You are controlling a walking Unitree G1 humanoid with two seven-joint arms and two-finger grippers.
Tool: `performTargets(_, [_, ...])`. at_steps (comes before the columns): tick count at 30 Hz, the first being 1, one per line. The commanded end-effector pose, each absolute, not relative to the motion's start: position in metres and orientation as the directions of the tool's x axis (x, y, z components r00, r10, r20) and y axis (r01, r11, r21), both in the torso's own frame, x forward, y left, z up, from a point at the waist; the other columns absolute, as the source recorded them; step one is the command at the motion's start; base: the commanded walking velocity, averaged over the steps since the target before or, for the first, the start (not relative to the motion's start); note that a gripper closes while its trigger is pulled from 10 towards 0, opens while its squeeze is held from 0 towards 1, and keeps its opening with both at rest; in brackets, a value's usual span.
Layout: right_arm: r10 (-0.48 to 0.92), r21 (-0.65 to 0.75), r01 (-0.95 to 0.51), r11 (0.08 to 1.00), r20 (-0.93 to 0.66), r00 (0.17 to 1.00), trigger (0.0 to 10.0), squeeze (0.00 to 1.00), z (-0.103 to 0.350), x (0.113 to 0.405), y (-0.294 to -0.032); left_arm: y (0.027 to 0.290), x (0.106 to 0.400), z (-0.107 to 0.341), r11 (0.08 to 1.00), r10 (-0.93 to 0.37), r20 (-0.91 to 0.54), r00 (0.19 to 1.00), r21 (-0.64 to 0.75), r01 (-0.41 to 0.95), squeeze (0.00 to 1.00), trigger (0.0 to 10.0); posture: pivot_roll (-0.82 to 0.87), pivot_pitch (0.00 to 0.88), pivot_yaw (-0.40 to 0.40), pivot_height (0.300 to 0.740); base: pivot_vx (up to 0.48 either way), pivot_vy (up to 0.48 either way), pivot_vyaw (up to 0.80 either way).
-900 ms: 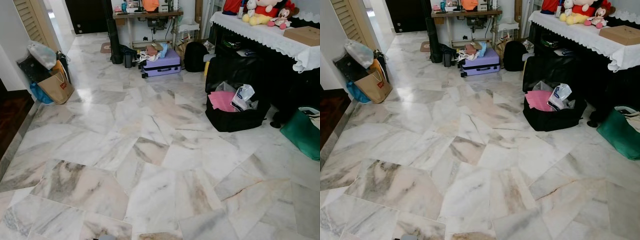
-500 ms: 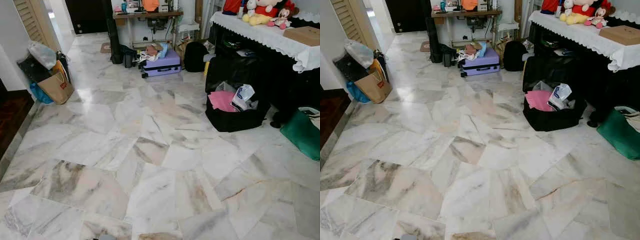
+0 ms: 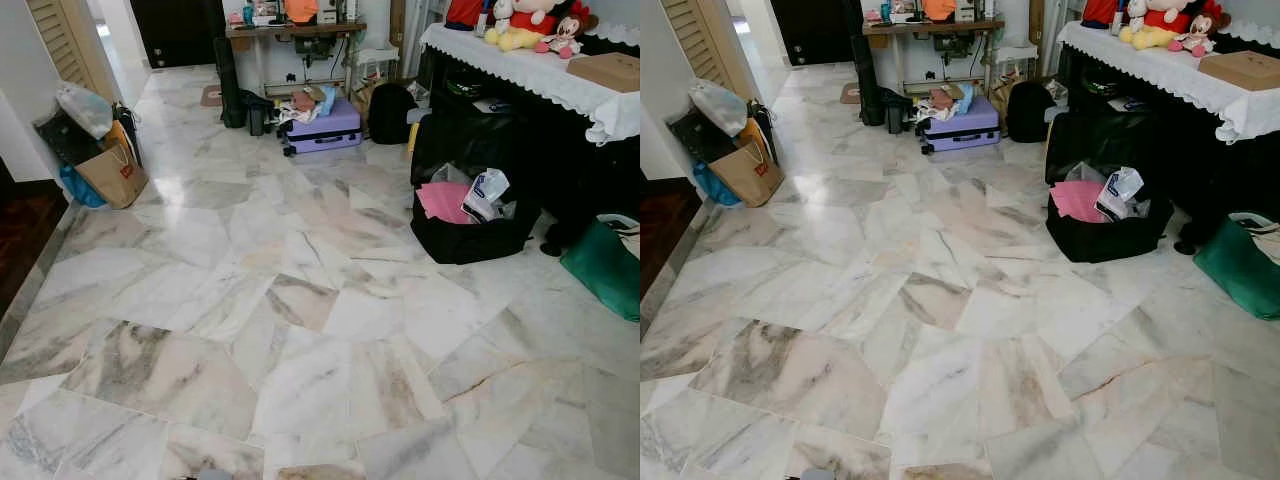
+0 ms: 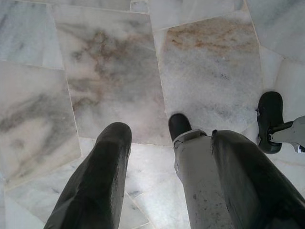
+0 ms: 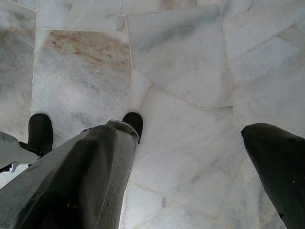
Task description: Hang hanger
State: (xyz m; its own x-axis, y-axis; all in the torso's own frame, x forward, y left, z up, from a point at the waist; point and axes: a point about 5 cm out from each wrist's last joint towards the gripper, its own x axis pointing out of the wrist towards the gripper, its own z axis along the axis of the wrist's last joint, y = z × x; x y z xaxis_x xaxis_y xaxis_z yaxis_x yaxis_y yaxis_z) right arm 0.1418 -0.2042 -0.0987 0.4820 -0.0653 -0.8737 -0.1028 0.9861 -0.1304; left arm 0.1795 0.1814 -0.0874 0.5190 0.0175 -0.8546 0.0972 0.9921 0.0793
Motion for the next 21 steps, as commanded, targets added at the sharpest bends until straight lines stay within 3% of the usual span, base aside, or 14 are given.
performTargets(1, [-0.072, -0.057, 0.045, 0.997, -0.816, 0.574, 10.0, 0.0, -0.0716, 0.2048, -0.204, 0.2281, 0.1488, -0.0909, 0.995, 0.095, -0.849, 0.519, 0.071, -0.065, 0.0, 10.0, 0.16, 0.001, 0.006, 0.74, 0.0, 0.0, 0.0])
performTargets(17, [-0.076, -0.055, 0.054, 0.997, -0.821, 0.566, 10.0, 0.0, -0.0728, 0.2018, -0.2064, 0.2271, 0.1455, -0.0926, 0.996, 0.087, -0.86, 0.502, 0.074, -0.045, 0.0, 10.0, 0.15, 0.023, 0.007, 0.74, 0.0, 0.0, 0.0])
performTargets(21, [-0.068, -0.05, 0.047, 0.998, -0.828, 0.557, 10.0, 0.0, -0.0732, 0.2015, -0.2058, 0.227, 0.1459, -0.0924, 0.996, 0.085, -0.858, 0.506, 0.069, -0.05, 0.0, 10.0, 0.16, 0.022, 0.006, 0.74, 0.0, 0.0, -0.8])
